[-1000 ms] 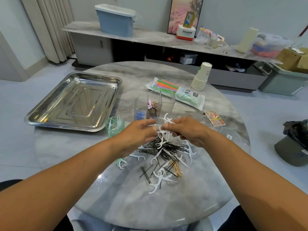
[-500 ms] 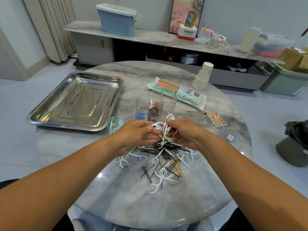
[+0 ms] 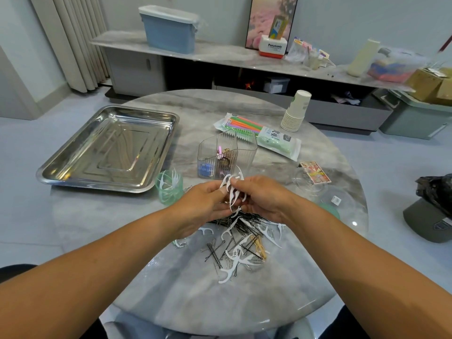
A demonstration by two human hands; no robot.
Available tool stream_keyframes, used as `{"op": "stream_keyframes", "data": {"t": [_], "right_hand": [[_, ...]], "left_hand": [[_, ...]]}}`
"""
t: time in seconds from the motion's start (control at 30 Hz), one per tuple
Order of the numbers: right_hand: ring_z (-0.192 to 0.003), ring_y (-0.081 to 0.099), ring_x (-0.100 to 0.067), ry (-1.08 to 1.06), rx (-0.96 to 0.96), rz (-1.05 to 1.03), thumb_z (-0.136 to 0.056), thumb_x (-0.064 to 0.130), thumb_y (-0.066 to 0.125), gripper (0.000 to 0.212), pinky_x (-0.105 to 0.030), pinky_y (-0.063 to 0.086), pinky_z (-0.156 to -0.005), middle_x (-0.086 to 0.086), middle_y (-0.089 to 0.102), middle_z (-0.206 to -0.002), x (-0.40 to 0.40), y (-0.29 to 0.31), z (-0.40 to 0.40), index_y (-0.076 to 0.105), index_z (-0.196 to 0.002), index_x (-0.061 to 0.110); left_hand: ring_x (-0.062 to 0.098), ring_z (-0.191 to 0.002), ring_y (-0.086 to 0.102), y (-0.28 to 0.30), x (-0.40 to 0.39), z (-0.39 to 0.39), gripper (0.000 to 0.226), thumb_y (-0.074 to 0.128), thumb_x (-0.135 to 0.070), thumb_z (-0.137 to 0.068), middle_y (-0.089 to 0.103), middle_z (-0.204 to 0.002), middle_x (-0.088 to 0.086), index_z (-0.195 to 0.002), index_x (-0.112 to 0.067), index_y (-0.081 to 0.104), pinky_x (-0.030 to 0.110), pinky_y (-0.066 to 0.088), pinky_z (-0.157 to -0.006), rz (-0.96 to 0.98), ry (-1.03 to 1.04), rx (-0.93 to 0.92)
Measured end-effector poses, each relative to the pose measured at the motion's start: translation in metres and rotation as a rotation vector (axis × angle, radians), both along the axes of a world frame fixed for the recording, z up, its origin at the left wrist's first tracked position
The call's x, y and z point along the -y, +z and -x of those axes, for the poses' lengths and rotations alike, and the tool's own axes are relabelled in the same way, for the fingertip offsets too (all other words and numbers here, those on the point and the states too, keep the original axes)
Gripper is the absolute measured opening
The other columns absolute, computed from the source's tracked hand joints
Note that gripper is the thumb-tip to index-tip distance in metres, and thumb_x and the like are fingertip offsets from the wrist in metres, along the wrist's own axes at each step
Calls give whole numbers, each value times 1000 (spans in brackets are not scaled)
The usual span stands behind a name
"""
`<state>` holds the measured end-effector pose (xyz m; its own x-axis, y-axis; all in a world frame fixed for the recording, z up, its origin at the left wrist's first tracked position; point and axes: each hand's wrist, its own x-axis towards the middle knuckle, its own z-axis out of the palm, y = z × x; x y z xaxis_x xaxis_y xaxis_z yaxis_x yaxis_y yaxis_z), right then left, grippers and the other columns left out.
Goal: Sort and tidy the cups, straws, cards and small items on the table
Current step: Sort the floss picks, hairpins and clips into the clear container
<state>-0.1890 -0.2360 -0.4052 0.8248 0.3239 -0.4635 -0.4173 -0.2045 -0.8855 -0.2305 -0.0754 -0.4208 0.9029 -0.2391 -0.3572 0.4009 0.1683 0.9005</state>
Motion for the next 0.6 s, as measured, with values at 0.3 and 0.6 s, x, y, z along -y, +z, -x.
{"op": "stream_keyframes", "data": {"t": [0.3, 0.6], "right_hand": [[-64, 62, -12, 83, 123, 156, -102, 30, 61, 28, -20, 47, -55, -9, 70, -82, 1, -6, 1, 73, -97, 5], [-68, 61, -9, 249, 293, 272, -103, 24, 59, 29, -18, 47, -66, -16, 74, -86, 1, -6, 6, 75, -99, 1]], "left_hand": [[25, -107, 72, 0, -2, 2, 33, 47, -5, -97, 76, -109, 14, -122, -16, 67, 31, 57, -94, 55, -159, 56], [37, -98, 74, -3, -4, -2, 27, 46, -18, -108, 74, -107, 21, -117, -5, 67, 34, 62, -85, 72, 23, -36]]}}
